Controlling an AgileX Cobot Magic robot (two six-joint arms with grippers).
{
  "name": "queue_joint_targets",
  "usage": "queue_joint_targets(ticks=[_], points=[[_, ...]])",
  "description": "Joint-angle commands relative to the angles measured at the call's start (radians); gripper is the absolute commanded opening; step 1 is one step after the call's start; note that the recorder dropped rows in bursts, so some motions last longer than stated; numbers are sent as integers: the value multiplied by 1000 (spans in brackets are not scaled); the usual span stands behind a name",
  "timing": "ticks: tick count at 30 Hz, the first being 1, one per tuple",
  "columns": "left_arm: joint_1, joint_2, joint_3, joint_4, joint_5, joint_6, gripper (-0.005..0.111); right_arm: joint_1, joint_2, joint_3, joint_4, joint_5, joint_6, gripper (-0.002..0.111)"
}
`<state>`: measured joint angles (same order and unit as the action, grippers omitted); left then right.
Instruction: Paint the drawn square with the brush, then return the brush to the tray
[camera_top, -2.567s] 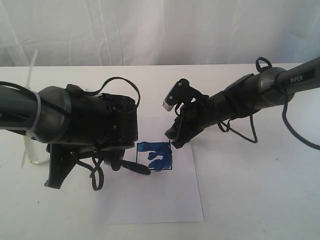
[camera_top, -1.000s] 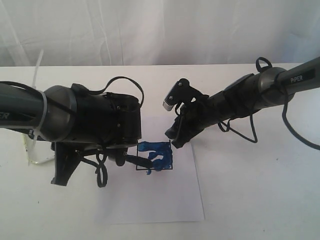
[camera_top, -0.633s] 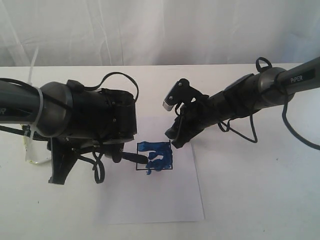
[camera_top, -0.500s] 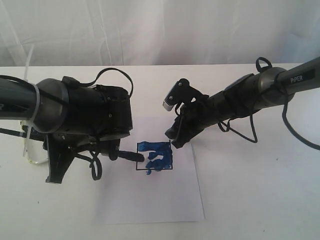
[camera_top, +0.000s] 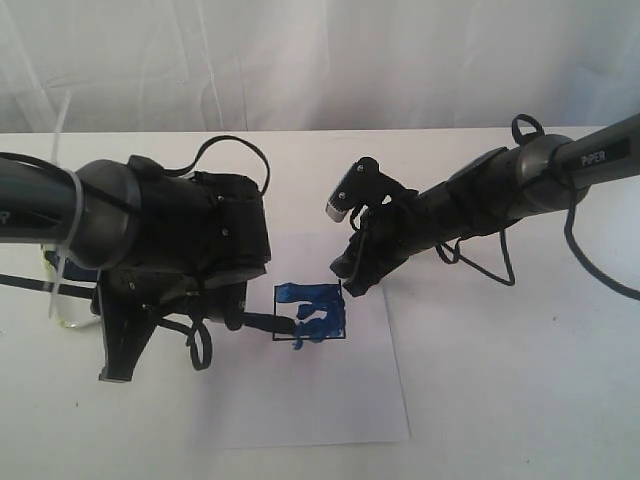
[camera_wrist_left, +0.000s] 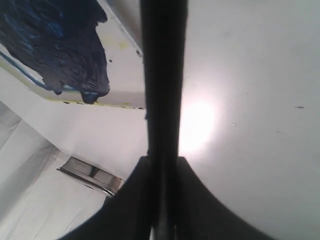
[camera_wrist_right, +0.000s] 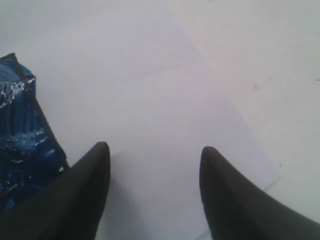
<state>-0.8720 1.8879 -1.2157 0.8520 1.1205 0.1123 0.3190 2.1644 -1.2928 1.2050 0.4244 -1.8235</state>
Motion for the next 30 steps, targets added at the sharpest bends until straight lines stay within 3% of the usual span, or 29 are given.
queue_joint_targets(ticks=[1, 30], points=[[-11, -13, -1, -22, 74, -1, 0, -1, 14, 9, -38, -33, -23, 51], [-8, -13, -1, -47, 101, 8, 0, -1, 14, 9, -38, -33, -46, 51]])
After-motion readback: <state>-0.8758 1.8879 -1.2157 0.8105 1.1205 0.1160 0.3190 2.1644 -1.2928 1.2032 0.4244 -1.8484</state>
